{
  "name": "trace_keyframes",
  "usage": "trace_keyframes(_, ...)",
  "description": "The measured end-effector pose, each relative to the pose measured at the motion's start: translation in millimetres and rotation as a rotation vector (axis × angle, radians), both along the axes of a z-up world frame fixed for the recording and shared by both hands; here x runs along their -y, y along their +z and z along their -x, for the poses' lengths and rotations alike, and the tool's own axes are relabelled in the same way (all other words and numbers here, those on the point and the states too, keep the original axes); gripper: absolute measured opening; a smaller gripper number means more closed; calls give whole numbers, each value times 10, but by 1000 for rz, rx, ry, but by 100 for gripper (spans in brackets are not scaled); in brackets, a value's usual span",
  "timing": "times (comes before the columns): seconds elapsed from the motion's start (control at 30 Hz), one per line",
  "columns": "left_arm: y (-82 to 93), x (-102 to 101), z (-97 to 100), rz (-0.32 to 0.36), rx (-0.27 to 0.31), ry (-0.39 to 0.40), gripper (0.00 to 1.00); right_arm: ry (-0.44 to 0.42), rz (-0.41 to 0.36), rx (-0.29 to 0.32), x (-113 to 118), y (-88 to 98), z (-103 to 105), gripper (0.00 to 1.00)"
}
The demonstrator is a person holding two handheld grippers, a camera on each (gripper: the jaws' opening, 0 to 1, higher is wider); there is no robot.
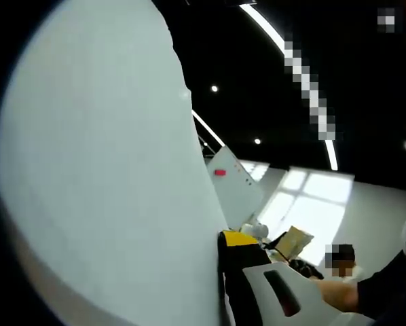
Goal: Organize the stack of printing papers by aligning and flattening the scattered papers on the table
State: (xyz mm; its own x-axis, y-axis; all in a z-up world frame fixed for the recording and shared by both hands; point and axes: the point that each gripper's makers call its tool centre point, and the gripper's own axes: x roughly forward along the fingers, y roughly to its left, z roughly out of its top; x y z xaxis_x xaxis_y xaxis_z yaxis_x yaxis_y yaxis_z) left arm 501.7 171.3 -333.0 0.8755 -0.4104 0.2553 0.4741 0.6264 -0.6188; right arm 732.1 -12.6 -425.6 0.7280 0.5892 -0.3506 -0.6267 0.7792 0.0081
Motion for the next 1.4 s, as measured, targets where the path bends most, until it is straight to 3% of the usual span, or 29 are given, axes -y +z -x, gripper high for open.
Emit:
trace_keyframes(0.97,-3,11,-1,-6,3,-1,7,17,-6,8,-83,14,106,41)
trace_keyframes(1.17,-7,7,-4,-7,1,-1,7,45,-11,9,-148,16,151,32)
trace_keyframes(1.4,-8,5,-4,-5,-1,-2,7,53,-11,16,-183,12,147,31)
